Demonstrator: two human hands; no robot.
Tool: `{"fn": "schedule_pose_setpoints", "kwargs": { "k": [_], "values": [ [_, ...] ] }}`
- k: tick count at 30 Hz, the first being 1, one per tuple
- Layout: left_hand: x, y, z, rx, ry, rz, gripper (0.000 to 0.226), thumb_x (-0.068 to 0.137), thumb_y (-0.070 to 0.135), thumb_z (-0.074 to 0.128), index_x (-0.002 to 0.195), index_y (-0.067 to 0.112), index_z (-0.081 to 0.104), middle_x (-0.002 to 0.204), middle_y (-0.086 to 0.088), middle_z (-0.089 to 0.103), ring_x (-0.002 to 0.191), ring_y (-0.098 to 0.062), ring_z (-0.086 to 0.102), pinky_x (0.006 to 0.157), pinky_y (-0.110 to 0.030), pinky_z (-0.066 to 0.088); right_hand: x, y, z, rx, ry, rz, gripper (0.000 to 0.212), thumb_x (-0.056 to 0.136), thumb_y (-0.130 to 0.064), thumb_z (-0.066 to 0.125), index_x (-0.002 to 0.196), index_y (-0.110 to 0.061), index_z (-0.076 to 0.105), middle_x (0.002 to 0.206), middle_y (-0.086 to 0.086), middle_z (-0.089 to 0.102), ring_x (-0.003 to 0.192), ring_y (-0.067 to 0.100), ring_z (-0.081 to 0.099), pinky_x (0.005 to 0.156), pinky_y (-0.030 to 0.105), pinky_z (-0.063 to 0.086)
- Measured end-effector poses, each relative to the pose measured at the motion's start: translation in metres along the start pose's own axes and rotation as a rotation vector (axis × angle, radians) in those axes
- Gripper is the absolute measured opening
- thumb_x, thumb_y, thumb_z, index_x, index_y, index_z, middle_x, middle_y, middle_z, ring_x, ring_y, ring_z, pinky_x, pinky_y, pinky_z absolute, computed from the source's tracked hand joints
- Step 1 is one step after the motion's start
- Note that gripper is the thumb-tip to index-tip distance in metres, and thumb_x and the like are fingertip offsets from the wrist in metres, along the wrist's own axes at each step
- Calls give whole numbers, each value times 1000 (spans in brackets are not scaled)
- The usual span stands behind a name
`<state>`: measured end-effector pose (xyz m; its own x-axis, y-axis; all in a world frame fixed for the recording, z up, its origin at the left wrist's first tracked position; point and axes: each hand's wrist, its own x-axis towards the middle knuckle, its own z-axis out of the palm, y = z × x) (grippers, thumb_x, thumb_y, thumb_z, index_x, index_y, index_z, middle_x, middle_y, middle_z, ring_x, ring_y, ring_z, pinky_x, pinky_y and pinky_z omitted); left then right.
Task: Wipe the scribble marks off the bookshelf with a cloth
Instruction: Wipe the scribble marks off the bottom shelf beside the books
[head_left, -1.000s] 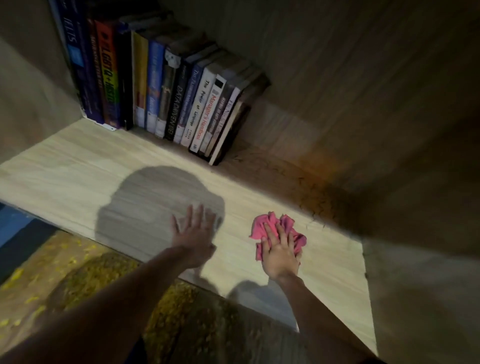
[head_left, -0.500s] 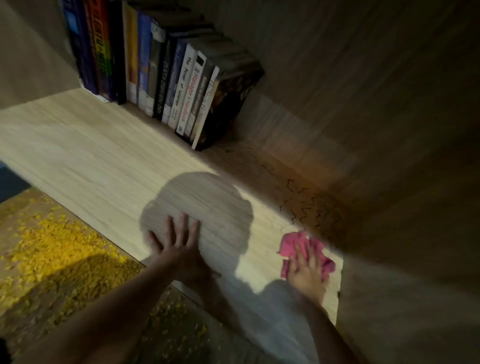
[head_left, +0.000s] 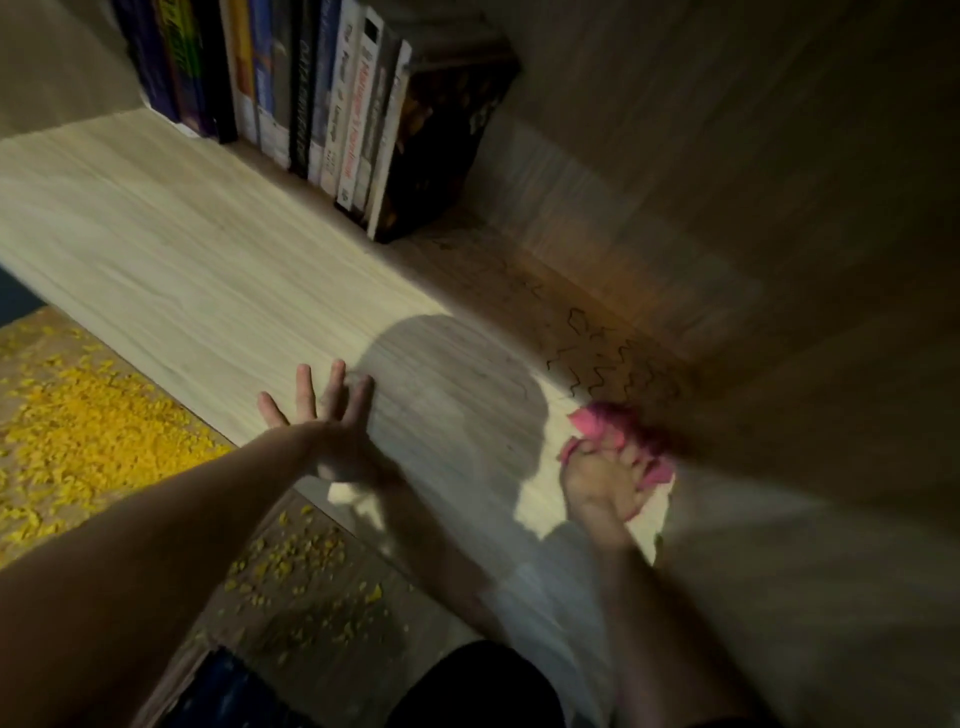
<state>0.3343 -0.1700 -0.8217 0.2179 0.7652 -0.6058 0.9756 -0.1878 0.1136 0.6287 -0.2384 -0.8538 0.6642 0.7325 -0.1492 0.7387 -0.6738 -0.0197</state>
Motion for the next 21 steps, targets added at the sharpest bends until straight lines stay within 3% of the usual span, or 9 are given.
{"fn": "schedule_pose_setpoints", "kwargs": {
  "k": [3, 5, 7, 11, 15, 19, 21],
  "values": [
    [4, -1, 0, -40, -62, -5, 121, 67, 86, 46, 151, 25, -16, 156, -10, -26, 141, -41, -24, 106, -71, -8, -47, -13, 8, 70, -56, -79, 60, 98, -35, 19, 154, -18, 6, 160, 9, -7, 146, 30, -7, 117, 50, -1],
    [1, 2, 3, -71, -27, -11, 124, 66, 84, 53, 150, 26, -18, 155, -7, -30, 139, -38, -29, 106, -69, -11, -50, -10, 6, 58, 18, -24, 58, 97, -42, 11, 153, -29, 7, 161, 2, -3, 147, 26, -3, 118, 45, 0],
    [0, 5, 6, -79, 25, -25, 117, 73, 76, 56, 150, 28, -18, 155, -6, -31, 140, -37, -29, 108, -69, -8, -31, -2, 5, 57, 40, 52, 52, 102, -41, 16, 152, -33, 9, 161, 0, 1, 147, 25, 1, 117, 44, 0],
    [9, -4, 5, -74, -53, 8, 134, 63, 78, 64, 146, 28, -28, 150, -3, -40, 134, -38, -38, 103, -70, -11, 29, 14, -14, 24, 80, 98, 53, 100, -35, 27, 151, -20, 24, 158, 8, 15, 144, 29, 12, 118, 47, 4],
    [9, -5, 3, -85, -93, 26, 139, 58, 78, 66, 143, 28, -32, 146, -3, -45, 130, -37, -43, 102, -71, -13, 65, 19, -26, -146, 84, 17, 75, 96, -43, 36, 153, -15, -4, 159, 10, -2, 145, 32, -7, 116, 47, -6],
    [4, -4, -2, -90, -98, 43, 136, 61, 78, 64, 144, 28, -32, 147, -6, -44, 131, -39, -41, 102, -72, -11, 28, 4, -17, 35, -40, 70, 56, 101, -41, 20, 153, -23, 16, 160, 6, 12, 146, 26, 10, 119, 48, 3],
    [2, -5, -2, -101, -100, 58, 135, 62, 78, 63, 145, 27, -30, 148, -7, -42, 132, -40, -40, 103, -72, -11, -10, 1, -7, 84, -41, -17, 55, 102, -43, 18, 154, -26, 9, 161, 1, 2, 147, 25, 0, 119, 48, -3]
  ]
}}
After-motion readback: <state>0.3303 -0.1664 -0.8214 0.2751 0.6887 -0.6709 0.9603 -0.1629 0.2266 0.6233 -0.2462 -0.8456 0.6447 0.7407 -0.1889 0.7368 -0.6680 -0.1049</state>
